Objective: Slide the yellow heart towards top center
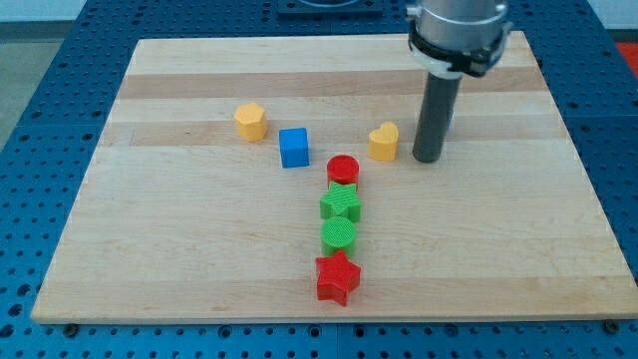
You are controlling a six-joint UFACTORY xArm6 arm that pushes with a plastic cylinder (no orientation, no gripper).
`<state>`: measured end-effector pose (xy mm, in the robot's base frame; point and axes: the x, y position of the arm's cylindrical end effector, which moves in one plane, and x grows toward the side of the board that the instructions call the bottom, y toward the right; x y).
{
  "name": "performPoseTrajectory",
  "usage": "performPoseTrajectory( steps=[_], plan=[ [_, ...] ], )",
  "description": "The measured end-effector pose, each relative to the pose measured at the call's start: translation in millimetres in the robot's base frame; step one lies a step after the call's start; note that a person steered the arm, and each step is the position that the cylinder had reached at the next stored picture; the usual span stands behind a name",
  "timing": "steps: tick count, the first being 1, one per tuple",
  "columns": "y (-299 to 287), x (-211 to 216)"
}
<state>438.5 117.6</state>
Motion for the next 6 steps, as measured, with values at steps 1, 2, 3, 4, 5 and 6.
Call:
performPoseTrajectory(
  steps=[1,2,3,4,5,6],
  plan=[
    [0.3,3.9],
    [-1.6,32.3],
    [-9.6,26.4],
    [-59.7,-14.0],
    [-112.3,-50.3],
    [-160.1,-82.2]
  ],
)
